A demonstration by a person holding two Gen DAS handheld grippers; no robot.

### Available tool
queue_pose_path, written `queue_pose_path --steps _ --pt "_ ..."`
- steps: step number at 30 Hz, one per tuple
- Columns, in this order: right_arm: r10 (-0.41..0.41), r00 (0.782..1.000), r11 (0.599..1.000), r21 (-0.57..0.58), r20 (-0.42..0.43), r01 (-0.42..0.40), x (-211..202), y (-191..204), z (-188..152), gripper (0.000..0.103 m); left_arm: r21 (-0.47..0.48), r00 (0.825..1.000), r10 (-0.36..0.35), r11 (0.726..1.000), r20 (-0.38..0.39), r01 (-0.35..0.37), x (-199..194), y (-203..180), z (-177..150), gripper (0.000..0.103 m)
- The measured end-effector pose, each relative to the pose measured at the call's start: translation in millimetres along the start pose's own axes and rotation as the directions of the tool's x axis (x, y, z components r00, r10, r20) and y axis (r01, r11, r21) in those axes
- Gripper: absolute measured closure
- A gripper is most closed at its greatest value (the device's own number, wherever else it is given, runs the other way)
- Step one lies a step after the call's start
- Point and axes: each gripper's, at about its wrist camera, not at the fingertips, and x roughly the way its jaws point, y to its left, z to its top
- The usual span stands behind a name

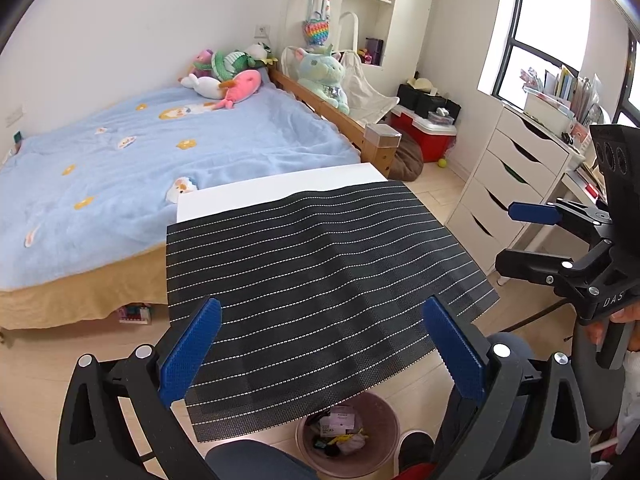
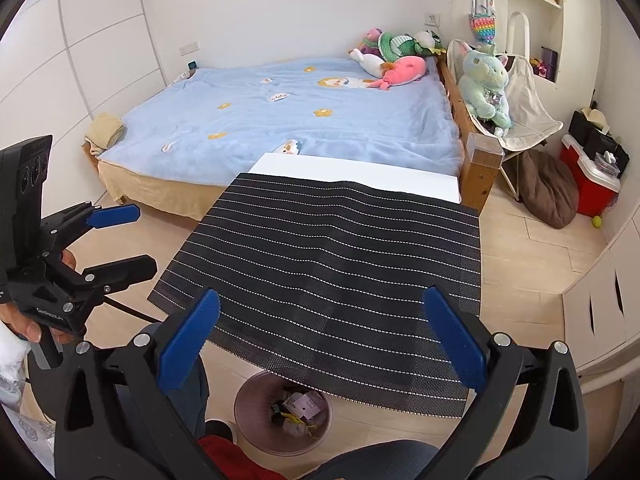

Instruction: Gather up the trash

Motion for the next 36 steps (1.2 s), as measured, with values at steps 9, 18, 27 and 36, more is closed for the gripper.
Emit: queue_pose_path --steps 9,18,27,36 --pt "-0.003 1.0 1.0 -0.003 -0.002 0.003 -0.1 -1.5 1.6 0.003 0.002 1.0 -0.003 1.0 0.0 0.003 0.4 0.3 -0.1 0.006" --pt "-0.002 1.0 1.0 -0.007 -0.013 0.002 4.5 0.3 2.1 0.003 0.002 1.0 -0.002 1.0 -0.005 0.002 0.4 -2.3 -1.0 0.006" --pt "-0.003 1.0 1.0 -0.006 -0.016 0.002 5.1 -0.6 1.2 0.003 0.004 1.0 -0.001 1.0 -0.009 0.001 2.6 -2.4 -1.3 0.006" --pt "-0.003 1.0 1.0 -0.005 -0.015 0.003 5.1 -2.5 -0.8 0.003 0.005 1.0 0.0 1.0 -0.012 0.001 4.2 -2.8 -2.7 0.006"
